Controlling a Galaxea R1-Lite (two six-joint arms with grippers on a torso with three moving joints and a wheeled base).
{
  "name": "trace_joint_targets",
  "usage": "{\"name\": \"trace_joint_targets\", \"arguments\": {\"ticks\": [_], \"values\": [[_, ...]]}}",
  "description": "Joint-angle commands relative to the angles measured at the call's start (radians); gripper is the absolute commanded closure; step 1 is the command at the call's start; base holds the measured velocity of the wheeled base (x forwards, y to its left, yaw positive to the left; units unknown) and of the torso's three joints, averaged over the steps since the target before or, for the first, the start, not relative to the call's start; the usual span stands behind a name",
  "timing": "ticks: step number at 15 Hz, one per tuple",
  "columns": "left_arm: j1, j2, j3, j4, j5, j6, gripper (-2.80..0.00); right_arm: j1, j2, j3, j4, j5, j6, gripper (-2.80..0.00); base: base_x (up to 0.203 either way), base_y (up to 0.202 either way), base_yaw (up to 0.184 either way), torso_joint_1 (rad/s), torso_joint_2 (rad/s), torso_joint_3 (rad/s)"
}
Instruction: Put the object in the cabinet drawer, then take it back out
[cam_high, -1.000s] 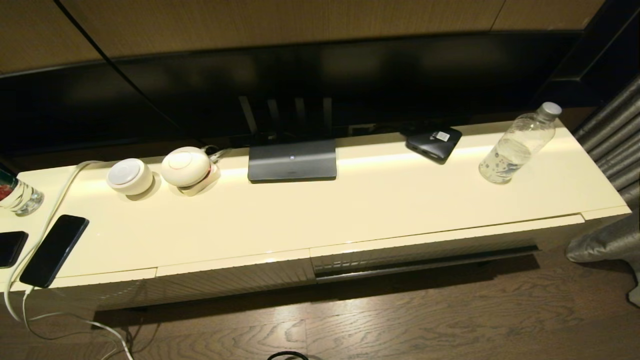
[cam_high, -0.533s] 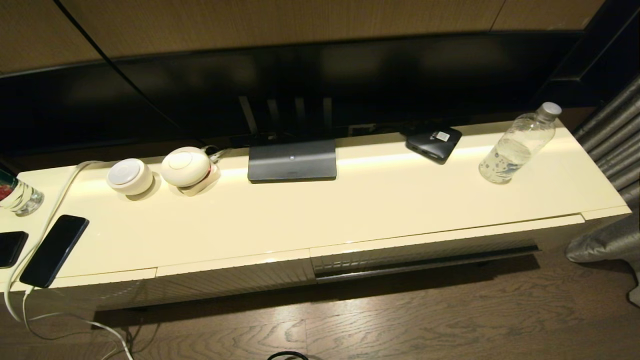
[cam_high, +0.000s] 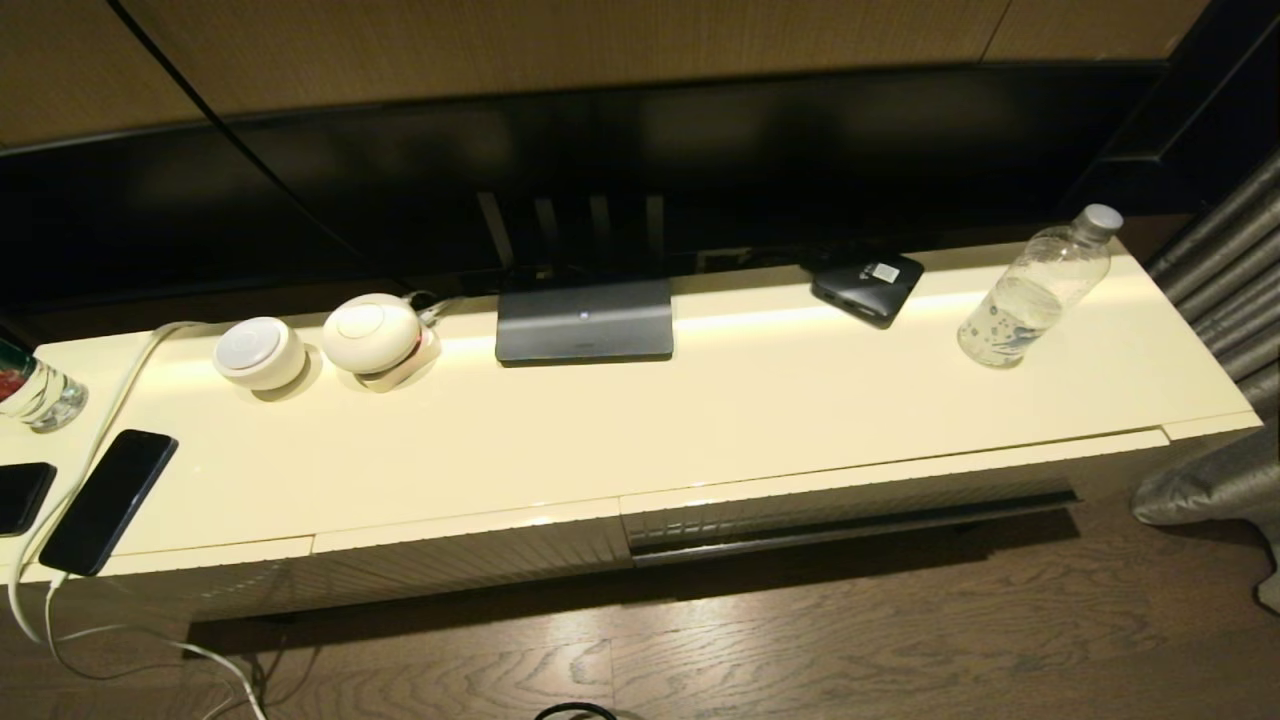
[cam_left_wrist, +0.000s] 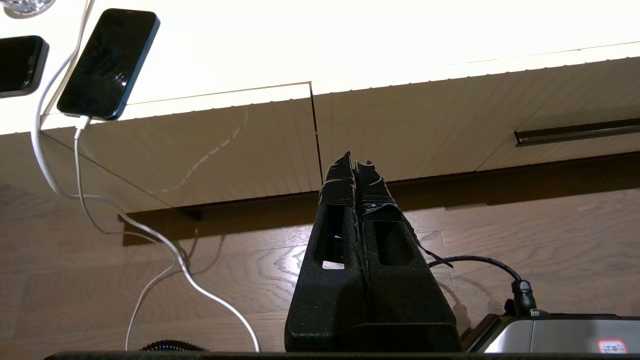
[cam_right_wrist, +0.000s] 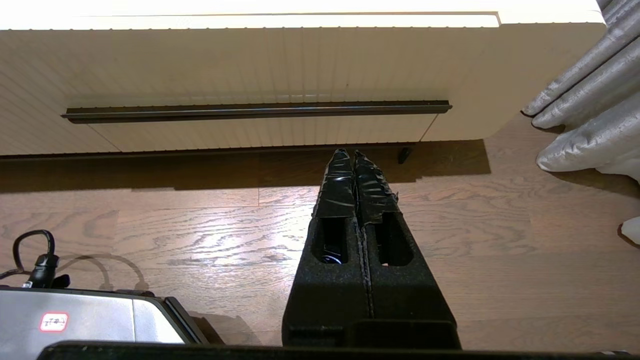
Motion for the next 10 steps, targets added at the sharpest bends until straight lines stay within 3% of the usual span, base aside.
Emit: {"name": "trace_joint_targets", "arguments": {"ticks": [1,10], "values": [[0.000,0.001,0.003,0.000,0.000,0.000,0.00,0.000,0.004,0.002,0.002,-0.001,-0.001,0.00,0.000,0.000,0.000,0.000,0.00,0.000],[0.000,0.001,0.003,0.000,0.000,0.000,0.00,0.000,0.004,0.000,0.000,0.001,0.005,0.00,0.000,0.000,0.000,0.000,0.00,0.000]]}}
